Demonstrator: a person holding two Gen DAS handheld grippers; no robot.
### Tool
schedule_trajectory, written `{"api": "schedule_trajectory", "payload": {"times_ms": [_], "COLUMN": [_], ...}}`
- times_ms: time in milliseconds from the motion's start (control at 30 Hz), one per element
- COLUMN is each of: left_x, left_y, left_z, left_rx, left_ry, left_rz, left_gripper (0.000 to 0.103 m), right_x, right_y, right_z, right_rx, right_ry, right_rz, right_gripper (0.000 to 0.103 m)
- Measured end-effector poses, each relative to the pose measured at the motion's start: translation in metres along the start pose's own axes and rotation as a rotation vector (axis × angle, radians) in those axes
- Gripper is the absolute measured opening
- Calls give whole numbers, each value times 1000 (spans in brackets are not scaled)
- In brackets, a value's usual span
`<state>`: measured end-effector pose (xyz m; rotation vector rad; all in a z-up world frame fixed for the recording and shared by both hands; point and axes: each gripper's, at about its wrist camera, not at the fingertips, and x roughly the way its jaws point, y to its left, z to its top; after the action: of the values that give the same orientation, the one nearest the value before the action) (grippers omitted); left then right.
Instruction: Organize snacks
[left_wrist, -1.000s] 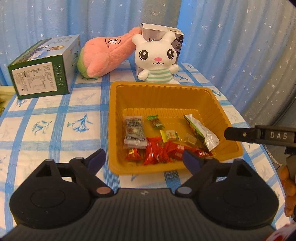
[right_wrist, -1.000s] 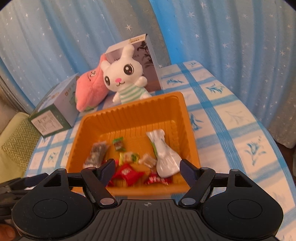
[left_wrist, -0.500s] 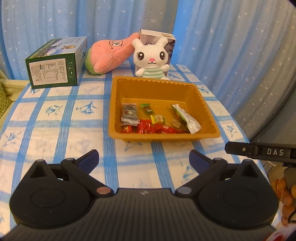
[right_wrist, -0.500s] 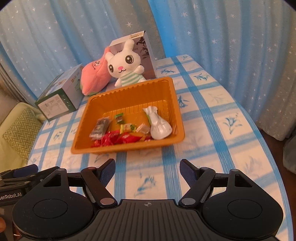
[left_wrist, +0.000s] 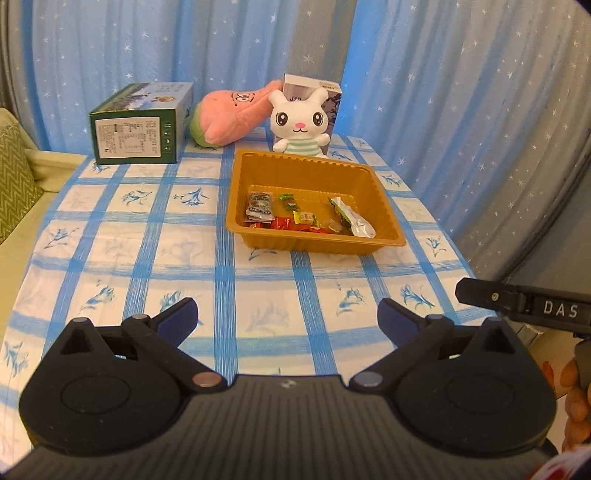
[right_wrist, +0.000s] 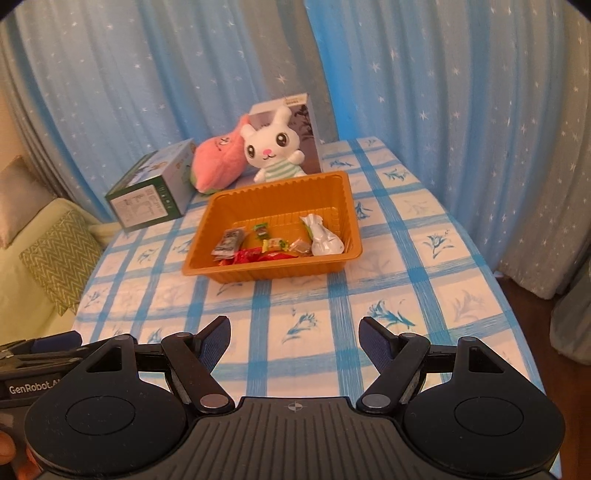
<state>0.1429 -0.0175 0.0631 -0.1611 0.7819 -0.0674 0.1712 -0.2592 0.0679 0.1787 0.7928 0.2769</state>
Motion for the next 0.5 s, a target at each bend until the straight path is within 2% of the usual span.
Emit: {"api": "schedule_trajectory", "payload": {"times_ms": [500], "left_x": [-66], "left_y": [-12], "left_z": [-34], "left_rx": [-2], "left_ry": [-25], "left_rz": [47], "left_gripper": [103], "right_x": [-67], "right_y": [23], "right_z": [-44], "right_rx": [-42], "right_ry": [-29], "right_rz": [-5], "right_gripper": [76]}}
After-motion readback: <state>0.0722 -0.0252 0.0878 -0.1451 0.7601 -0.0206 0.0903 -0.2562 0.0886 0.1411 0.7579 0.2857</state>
